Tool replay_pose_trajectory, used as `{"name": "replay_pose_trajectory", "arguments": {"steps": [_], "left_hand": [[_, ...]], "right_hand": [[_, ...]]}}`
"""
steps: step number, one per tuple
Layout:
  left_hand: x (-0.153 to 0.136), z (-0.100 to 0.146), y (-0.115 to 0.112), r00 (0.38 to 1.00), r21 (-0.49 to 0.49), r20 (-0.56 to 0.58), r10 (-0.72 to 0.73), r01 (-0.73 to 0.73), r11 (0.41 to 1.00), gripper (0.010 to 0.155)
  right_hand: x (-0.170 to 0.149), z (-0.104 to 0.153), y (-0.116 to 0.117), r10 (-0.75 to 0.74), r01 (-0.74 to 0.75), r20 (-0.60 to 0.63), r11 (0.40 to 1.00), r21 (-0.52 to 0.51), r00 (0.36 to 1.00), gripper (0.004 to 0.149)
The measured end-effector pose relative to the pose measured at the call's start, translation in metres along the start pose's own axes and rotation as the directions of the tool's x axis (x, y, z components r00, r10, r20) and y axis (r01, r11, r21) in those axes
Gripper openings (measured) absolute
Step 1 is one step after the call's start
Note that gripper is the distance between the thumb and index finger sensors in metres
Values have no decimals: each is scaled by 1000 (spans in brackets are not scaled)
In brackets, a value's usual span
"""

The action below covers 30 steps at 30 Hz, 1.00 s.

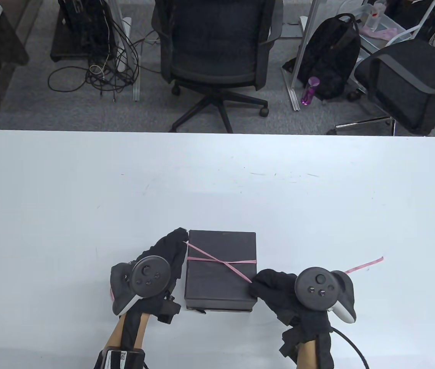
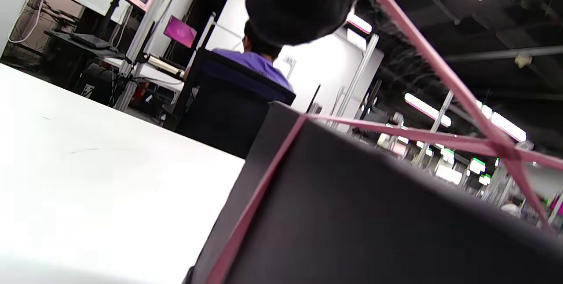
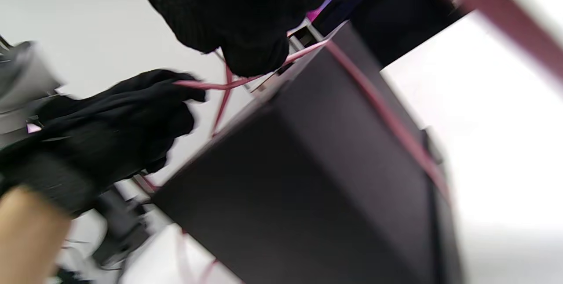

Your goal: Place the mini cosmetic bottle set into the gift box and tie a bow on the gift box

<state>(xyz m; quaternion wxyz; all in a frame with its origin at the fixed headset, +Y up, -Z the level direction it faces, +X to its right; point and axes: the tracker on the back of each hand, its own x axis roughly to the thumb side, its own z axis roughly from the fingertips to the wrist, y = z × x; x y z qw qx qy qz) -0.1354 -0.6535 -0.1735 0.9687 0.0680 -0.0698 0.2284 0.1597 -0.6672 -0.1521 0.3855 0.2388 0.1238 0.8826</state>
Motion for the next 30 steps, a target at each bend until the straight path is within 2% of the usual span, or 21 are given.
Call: {"name": "replay_pose_trajectory", "arguments": {"steps": [4,8,10,14,16,19,22,30], "left_hand": [[28,-28,6,998,-65,11,-57,57,996,44],[43,-56,-3,999,-186,-5,-44,42,982,44],[44,-65,-10,999,-245,-23,-32,25,969,44],[42,-75,-22,992,-354,-61,-106,78,932,44],[36,-73,-19,991,-326,-70,-111,82,942,44],[20,-65,-14,986,-292,-144,-83,38,956,45],[-3,-49,-9,982,-256,-191,2,-52,965,45],[-36,4,-8,961,-161,-169,220,-247,955,46]], "right_hand": [[-1,-8,12,-141,136,43,985,102,989,39],[4,-15,25,-205,186,80,963,194,976,40],[5,-16,27,-205,185,79,960,209,976,41],[4,-14,24,-208,190,82,963,192,975,41],[0,-11,18,-192,181,62,971,153,979,41],[-9,-9,11,-159,157,13,983,100,987,41],[-18,-9,6,-133,135,-37,990,40,990,42],[-29,-19,13,-52,37,-91,987,-155,995,42]]}}
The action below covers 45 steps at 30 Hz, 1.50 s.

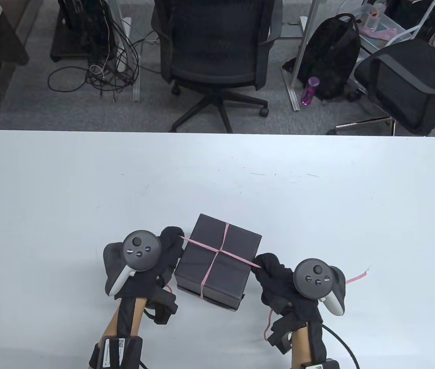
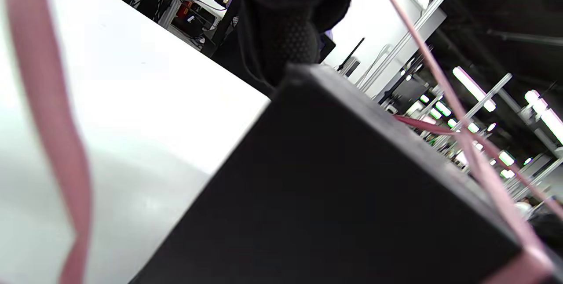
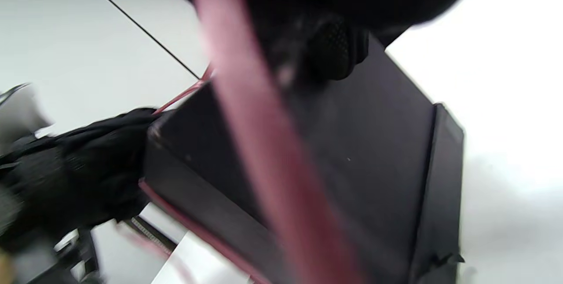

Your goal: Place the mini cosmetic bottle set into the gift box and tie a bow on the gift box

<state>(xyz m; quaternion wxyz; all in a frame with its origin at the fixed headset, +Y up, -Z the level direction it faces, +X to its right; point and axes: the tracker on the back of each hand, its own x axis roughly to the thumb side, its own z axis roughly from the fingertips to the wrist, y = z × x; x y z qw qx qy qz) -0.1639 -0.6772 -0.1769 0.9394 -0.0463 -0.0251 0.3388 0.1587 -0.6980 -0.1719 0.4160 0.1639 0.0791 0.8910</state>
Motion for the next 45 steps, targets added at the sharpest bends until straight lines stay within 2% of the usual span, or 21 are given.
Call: {"name": "replay_pose_trajectory", "arguments": {"steps": [5,12,16,18,20,23,26,29,32,34,36,38,42,45], "left_hand": [[-13,21,-8,992,15,41,116,-116,993,46],[-17,30,-17,970,-57,70,234,-230,971,46],[-17,30,-18,976,-54,66,206,-203,978,46],[-19,30,-19,985,-38,57,165,-163,986,46],[-20,28,-23,994,-25,58,93,-91,996,45],[-22,27,-29,997,5,69,-44,44,999,45],[-21,28,-35,985,32,84,-148,145,989,45],[-21,28,-43,959,74,98,-265,259,963,45],[-21,29,-53,925,107,108,-365,354,929,45],[-22,28,-60,897,116,111,-428,416,902,45],[-21,27,-66,885,131,113,-452,438,889,45],[-22,26,-71,886,122,112,-450,437,891,45],[-24,23,-81,905,89,101,-413,406,910,45],[-24,22,-87,906,81,77,-416,410,908,45]], "right_hand": [[-6,-4,5,22,-23,-18,999,-45,1000,42],[-11,-8,7,76,-79,-38,991,-106,996,42],[-11,-7,7,100,-104,-40,987,-121,994,41],[-9,-6,7,158,-162,-38,976,-147,987,41],[-5,-5,9,266,-268,-33,950,-162,963,41],[1,-5,12,443,-440,-27,879,-183,896,42],[7,-6,17,606,-601,-38,775,-195,794,42],[7,-9,23,702,-696,-49,690,-200,710,43],[4,-14,30,747,-742,-48,648,-170,663,43],[3,-16,33,746,-742,-40,651,-161,664,43],[0,-18,34,713,-709,-40,687,-159,700,43],[-3,-19,35,689,-686,-39,712,-150,724,43],[-11,-22,41,681,-682,-46,724,-103,731,44],[-17,-24,44,641,-643,-47,763,-72,766,44]]}}
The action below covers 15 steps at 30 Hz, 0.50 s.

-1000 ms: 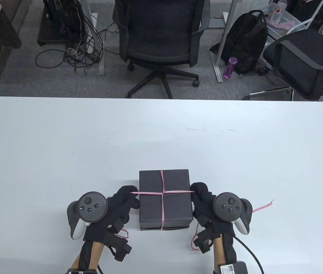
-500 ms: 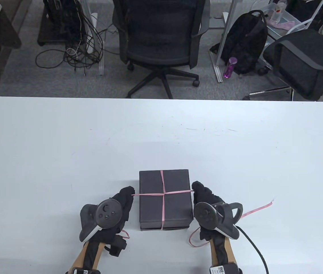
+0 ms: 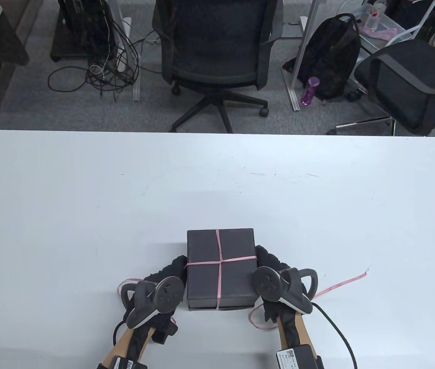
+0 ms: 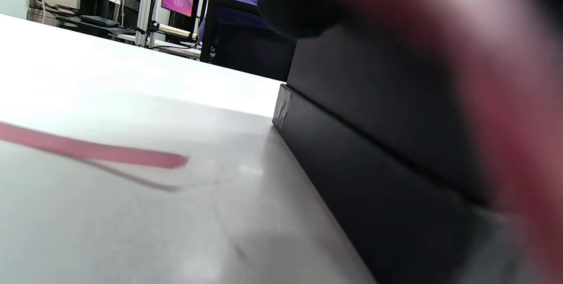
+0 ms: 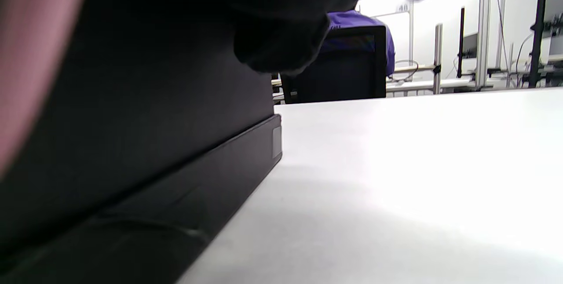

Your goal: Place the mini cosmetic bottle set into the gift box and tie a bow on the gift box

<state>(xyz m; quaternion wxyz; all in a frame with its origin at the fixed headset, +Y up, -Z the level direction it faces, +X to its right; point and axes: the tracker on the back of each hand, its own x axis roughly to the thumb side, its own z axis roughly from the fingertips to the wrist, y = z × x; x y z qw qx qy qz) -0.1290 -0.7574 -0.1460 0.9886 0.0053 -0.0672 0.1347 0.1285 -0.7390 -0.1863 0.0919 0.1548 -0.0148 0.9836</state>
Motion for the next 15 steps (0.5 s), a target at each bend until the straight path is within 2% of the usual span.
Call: {"name": "replay_pose_trajectory", "arguments": {"steps": [5,15], "left_hand": [[-1,-3,-8,1000,-24,-24,3,-3,1000,45],[-3,-13,-17,998,-70,-64,-2,-3,998,45]], "right_hand": [[-4,-2,5,-79,80,-17,995,62,997,44],[-8,-6,18,-85,92,-47,981,172,995,45]]}}
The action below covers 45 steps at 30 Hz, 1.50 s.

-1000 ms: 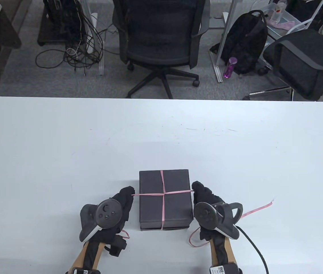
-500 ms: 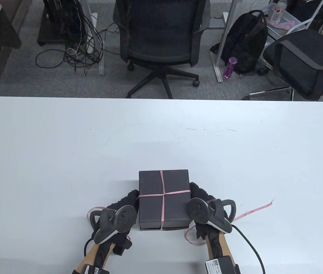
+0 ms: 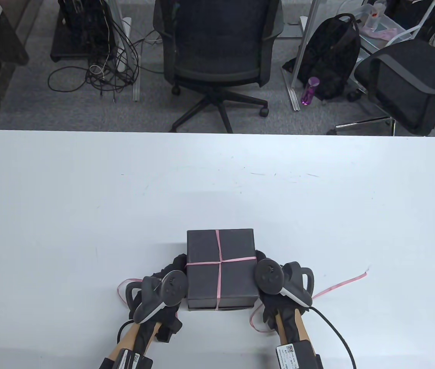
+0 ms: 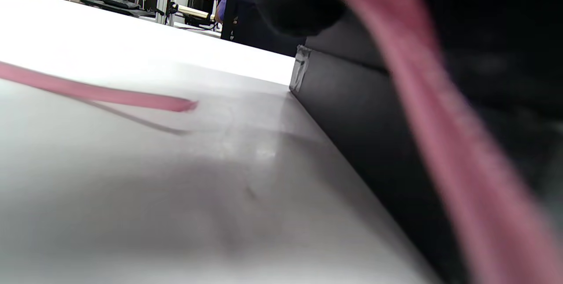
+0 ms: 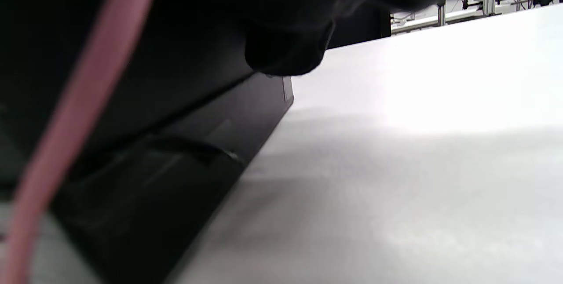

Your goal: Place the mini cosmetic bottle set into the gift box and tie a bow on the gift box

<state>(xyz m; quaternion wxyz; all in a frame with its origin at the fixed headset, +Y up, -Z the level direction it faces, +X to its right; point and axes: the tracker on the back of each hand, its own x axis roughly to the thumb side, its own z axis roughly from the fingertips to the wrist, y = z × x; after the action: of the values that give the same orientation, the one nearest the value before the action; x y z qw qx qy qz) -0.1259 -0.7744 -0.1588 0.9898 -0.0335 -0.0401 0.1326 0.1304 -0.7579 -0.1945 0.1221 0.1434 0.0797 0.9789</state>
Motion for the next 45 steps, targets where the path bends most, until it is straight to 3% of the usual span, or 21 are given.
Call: {"name": "replay_pose_trajectory", "arguments": {"steps": [3,5,15,20,30,45], "left_hand": [[-1,-2,-2,1000,-22,-14,28,-28,999,45],[-3,-3,-3,998,-38,-29,55,-56,998,45],[-9,-5,-12,982,-133,-80,172,-182,974,47],[-12,-5,-16,968,-154,-106,226,-241,958,47],[-10,-6,-25,977,-195,-143,158,-185,963,46],[-10,-2,-28,960,-156,-187,207,-237,959,49]], "right_hand": [[0,-2,5,19,-19,-9,999,39,1000,46],[-2,-2,9,-58,60,-21,994,88,998,46],[-5,-3,13,-124,127,-33,985,119,992,49],[-14,-6,25,-194,209,-89,954,216,977,50],[-15,-7,27,-175,189,-87,962,195,981,48],[-14,-6,27,-188,204,-98,961,187,977,49]]}}
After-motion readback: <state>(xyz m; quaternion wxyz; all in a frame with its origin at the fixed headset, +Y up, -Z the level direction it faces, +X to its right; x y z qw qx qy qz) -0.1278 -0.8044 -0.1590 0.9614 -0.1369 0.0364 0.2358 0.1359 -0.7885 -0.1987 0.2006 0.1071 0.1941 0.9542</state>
